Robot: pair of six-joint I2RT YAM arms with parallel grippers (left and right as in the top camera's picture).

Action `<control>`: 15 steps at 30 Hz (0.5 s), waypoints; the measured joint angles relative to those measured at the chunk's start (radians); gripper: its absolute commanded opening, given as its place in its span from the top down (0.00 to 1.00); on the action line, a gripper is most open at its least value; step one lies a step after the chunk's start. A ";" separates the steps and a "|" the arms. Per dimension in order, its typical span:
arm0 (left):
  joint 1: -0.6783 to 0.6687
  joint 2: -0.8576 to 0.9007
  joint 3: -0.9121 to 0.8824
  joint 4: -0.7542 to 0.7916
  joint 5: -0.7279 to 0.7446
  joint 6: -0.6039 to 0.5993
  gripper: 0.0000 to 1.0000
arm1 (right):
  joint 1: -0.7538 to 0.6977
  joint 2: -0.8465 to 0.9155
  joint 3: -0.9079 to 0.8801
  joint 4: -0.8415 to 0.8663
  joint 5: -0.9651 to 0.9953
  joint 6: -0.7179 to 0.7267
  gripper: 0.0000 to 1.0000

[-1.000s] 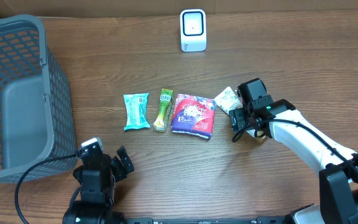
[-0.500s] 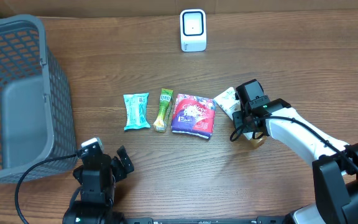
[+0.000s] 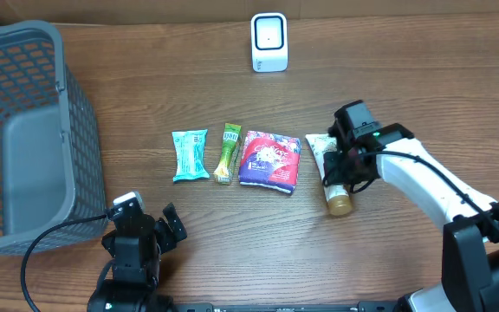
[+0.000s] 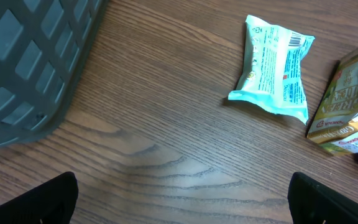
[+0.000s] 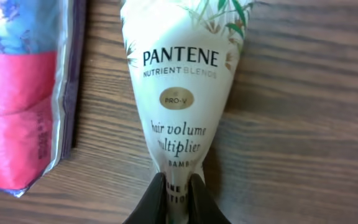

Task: Scan the item barcode
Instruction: 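Lift the Pantene tube and pull it rightward with the right gripper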

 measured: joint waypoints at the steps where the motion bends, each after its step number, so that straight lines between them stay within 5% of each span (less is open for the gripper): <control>1: 0.000 0.000 0.000 0.000 0.000 0.000 0.00 | -0.014 0.000 0.000 -0.005 -0.005 0.000 0.96; 5: 0.000 0.000 0.000 0.000 0.000 0.000 0.01 | -0.077 0.000 0.006 -0.046 0.055 0.026 0.96; 15: 0.000 0.000 0.000 0.000 0.000 0.000 0.01 | 0.000 0.005 0.036 -0.109 0.613 0.219 0.96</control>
